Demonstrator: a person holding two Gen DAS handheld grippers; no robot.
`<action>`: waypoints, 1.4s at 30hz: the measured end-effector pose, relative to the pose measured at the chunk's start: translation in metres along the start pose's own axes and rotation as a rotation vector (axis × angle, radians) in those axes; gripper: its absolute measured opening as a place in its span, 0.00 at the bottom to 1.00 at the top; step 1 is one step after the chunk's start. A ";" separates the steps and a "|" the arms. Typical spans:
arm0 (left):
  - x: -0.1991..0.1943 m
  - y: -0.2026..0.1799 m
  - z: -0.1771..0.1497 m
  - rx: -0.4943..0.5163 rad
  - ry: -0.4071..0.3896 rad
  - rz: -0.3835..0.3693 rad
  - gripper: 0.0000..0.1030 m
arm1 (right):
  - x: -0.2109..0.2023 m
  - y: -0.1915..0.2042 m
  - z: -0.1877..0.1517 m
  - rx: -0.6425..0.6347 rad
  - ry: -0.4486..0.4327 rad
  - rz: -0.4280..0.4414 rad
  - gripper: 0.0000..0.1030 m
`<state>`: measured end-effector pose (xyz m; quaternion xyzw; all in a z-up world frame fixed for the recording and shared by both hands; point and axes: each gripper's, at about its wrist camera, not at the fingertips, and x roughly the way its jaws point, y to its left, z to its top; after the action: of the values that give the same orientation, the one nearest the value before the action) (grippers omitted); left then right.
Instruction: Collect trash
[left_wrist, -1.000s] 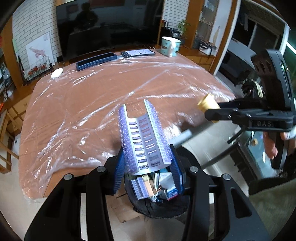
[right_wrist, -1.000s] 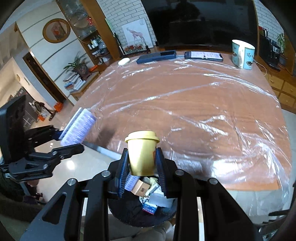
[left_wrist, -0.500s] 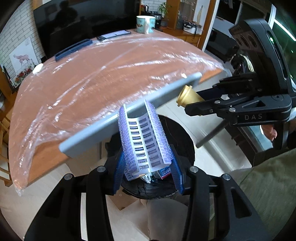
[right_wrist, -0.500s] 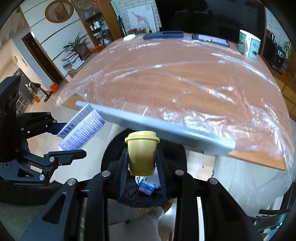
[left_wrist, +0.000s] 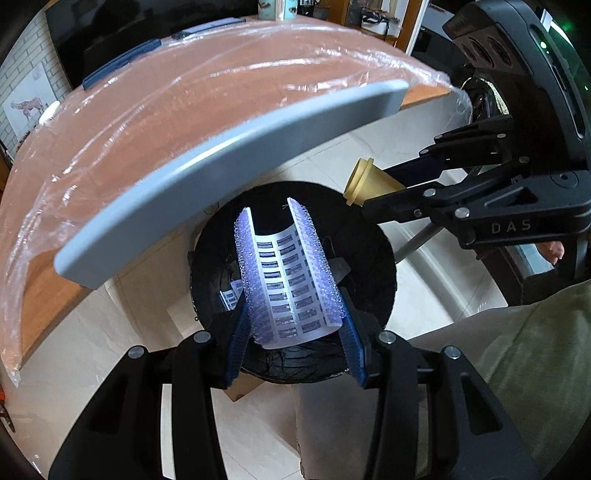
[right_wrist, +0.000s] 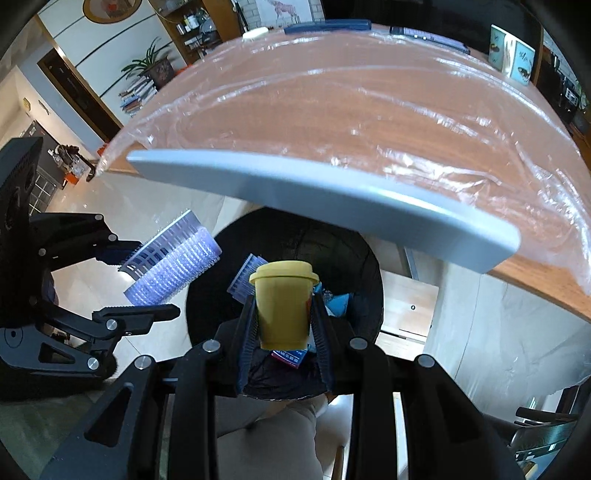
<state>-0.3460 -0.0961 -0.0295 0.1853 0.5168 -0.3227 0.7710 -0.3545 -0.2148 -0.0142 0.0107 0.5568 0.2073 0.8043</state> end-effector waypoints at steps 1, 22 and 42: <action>0.003 0.000 0.001 -0.003 0.005 0.001 0.44 | 0.005 -0.001 -0.001 0.002 0.008 -0.002 0.29; 0.074 0.014 0.002 -0.055 0.122 0.057 0.50 | 0.059 -0.005 -0.001 0.045 0.106 0.010 0.46; -0.087 0.022 0.045 -0.035 -0.272 0.042 0.80 | -0.099 0.016 0.055 -0.020 -0.305 -0.098 0.80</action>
<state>-0.3233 -0.0813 0.0669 0.1371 0.4092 -0.3194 0.8437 -0.3392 -0.2228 0.0992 0.0067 0.4260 0.1695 0.8887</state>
